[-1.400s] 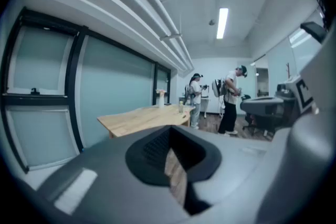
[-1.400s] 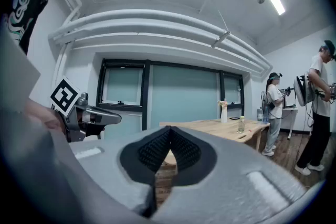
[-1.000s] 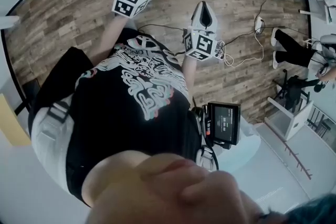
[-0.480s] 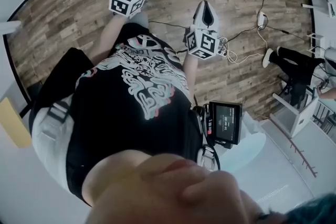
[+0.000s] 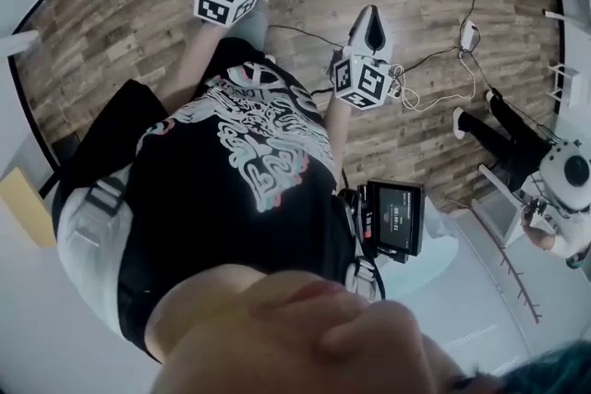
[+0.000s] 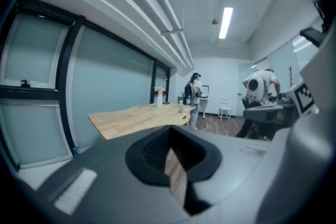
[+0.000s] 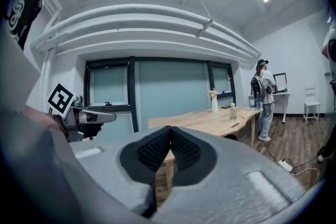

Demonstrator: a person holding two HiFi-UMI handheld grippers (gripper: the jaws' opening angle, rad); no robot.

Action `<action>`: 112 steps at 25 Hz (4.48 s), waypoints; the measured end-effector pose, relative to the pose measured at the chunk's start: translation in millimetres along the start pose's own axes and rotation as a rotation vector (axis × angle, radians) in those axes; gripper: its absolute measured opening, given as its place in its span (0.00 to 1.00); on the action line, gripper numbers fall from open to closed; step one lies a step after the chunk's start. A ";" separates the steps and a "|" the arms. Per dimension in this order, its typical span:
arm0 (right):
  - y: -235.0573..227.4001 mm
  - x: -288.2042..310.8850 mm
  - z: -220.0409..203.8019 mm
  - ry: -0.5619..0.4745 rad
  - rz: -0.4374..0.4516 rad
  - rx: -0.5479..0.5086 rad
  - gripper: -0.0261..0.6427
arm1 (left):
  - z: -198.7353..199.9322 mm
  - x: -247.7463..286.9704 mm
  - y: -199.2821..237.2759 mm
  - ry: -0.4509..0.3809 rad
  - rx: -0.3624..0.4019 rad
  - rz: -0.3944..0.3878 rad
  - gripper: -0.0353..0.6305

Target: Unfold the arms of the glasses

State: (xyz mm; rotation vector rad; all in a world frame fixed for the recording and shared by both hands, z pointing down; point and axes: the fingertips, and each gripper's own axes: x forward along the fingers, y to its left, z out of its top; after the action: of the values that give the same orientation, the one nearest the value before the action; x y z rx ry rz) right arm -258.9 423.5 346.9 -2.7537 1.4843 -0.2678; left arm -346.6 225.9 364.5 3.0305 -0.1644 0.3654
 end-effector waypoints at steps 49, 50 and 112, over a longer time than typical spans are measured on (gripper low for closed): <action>-111.9 476.5 -26.8 0.362 0.153 -0.184 0.04 | 2.3 389.3 233.9 0.194 0.025 0.009 0.04; -112.3 482.1 -29.5 0.374 0.175 -0.203 0.04 | 1.9 393.7 234.9 0.198 0.022 0.019 0.04; -63.9 523.7 -183.3 0.667 0.940 -0.553 0.11 | -134.6 497.2 156.7 0.890 0.074 -0.138 0.08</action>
State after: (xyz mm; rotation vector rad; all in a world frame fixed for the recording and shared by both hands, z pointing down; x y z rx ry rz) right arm 48.5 38.9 610.7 -1.9103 3.1934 -0.8898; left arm 84.0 35.7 625.7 2.5987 0.1238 1.6378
